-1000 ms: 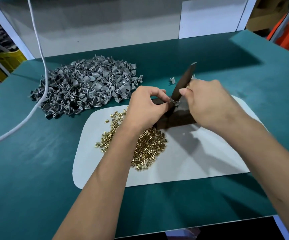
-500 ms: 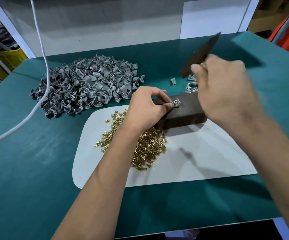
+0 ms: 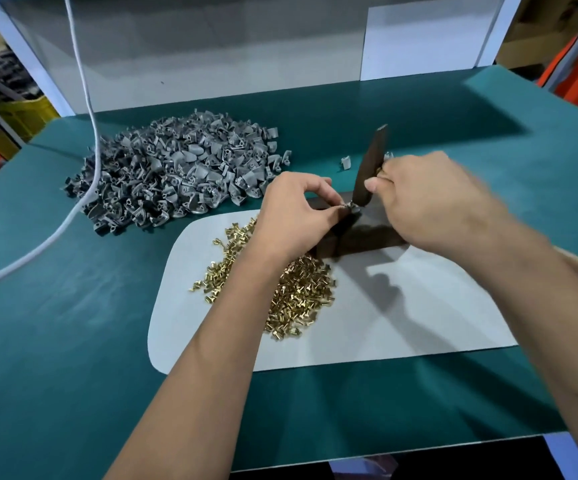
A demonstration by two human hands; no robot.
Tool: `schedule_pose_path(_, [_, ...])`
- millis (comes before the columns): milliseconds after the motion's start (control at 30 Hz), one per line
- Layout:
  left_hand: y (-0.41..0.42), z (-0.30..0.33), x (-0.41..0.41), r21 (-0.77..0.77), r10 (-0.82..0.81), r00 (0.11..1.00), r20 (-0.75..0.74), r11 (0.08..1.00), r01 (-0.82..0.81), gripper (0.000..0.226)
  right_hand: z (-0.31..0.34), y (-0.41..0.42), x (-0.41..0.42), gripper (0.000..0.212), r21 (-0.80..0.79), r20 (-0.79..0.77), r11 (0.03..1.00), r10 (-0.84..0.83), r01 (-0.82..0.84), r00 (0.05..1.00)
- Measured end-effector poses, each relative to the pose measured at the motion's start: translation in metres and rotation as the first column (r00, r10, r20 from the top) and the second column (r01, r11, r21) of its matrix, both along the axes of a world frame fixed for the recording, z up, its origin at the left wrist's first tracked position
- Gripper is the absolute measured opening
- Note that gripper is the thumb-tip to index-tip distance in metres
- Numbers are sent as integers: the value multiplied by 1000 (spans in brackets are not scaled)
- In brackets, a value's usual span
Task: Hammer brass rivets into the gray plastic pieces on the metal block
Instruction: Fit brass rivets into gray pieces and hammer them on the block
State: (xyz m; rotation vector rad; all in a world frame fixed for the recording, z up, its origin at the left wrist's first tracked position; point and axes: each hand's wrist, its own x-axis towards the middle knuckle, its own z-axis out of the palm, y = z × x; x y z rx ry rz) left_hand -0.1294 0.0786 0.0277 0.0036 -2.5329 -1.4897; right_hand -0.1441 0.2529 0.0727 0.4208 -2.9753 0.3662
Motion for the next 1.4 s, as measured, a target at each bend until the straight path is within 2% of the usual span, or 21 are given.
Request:
schedule_pose_path(100, [1,-1,-1,16,-7,1000,9,1000,7,13,4,9,-3,35,-91,-28,995,-30,28,999])
schedule_pose_path(167, [1,-3,-1,48,-8,1000,17,999,7,12,1,18,-5,36,-215,-88,972,-120,99,989])
schedule_pose_path(200, [1,-4,-2,71,-10,1000,27,997,8,12,-2,24,-8,33,-227,-117,964,-167,138,979])
schedule_pose_path(267, [2,-5,-3,132,-9,998,56,991,2,14,-8,37,-15,22,-170,-115,958,-251,230,961])
schedule_pose_path(400, [2,-7,-5,207,-21,997,80,978,3,17,-28,49,-18,7,-20,4,923,-384,384,923])
schedule_pose_path(533, [2,-7,-5,260,-41,996,84,965,17,15,-41,46,-16,20,-34,49,915,-400,402,915])
schedule_pose_path(633, [2,-7,-5,270,-48,996,71,962,27,14,-35,41,-19,23,7,-15,914,-405,405,914])
schedule_pose_path(700, [2,-7,-5,282,-44,997,64,959,24,15,-28,36,-22,23,-112,-127,942,-331,318,935])
schedule_pose_path(767, [1,-7,-5,293,-33,998,59,956,14,17,-23,29,-23,21,-291,-234,955,-120,48,965])
schedule_pose_path(833, [1,-6,-5,304,-16,999,45,953,2,20,-22,19,-17,17,-401,-254,892,112,-210,961])
schedule_pose_path(900, [1,-5,-4,311,-7,999,31,950,-3,17,-26,13,-14,17,-390,-212,866,248,-315,945])
schedule_pose_path(967, [1,-5,-5,313,-4,1000,24,950,-4,13,-33,11,-15,18,-373,-203,867,272,-331,941])
schedule_pose_path(1100, [1,-6,-6,303,-7,1000,-15,953,12,4,-37,11,-14,16,-448,-268,830,231,-333,935])
schedule_pose_path(1300, [3,-6,-3,169,-71,986,-148,981,96,10,-40,12,-8,17,-456,-286,823,226,-339,931])
schedule_pose_path(1400, [5,-7,-5,50,-49,974,-222,997,62,12,-41,8,-5,16,-500,-282,800,212,-332,936])
